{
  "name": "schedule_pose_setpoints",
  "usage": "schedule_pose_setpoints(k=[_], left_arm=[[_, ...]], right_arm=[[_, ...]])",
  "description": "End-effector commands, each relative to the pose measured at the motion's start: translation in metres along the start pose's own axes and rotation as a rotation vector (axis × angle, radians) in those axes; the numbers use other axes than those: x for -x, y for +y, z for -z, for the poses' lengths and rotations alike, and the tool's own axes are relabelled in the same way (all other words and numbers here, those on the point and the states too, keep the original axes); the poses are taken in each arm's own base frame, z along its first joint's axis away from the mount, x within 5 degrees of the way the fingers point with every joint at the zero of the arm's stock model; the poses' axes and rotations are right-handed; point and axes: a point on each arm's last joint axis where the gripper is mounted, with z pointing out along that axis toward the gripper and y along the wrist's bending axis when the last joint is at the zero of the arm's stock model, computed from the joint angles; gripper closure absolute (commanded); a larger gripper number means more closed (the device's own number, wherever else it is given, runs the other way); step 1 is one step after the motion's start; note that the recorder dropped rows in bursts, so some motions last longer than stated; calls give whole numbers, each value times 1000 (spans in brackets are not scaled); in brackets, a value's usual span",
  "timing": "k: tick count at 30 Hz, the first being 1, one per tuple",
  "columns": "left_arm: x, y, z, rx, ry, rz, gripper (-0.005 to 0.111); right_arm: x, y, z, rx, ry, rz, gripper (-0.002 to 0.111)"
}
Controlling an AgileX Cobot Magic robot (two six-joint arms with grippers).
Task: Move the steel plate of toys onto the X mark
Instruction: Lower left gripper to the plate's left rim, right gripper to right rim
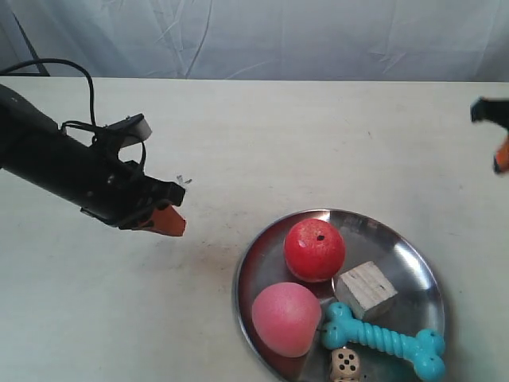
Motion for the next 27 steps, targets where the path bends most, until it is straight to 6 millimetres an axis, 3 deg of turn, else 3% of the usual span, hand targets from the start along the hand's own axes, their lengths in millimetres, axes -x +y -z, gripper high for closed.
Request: schedule_pose_setpoints(k=[1,5,9,12,16,19,24,27], left_arm=[[3,-4,-1,-28,-22,27,107],[5,-4,-2,-31,-38,44,107],[2,-7,-1,-62,-4,39,107],[0,-9,-1,-80,20,34,107],[2,-10,-1,-80,13,32,105],[7,-12,2,-88,-3,24,95],[14,-15,4,-89,-19,3,67],[16,-12,0,-85,-7,5,63]], right_arm=[[-24,-22,-7,-185,266,-96,109],[-41,-1,-20,-73,223,-96,109],[-72,14,-41,-16,225,-112,109],[-101,17,-54,8,281,-119,109],[-120,17,-63,35,257,-183,109],[-124,21,-60,84,229,-164,109],[-124,24,-54,119,211,-126,109],[-125,25,-51,125,210,-124,109]])
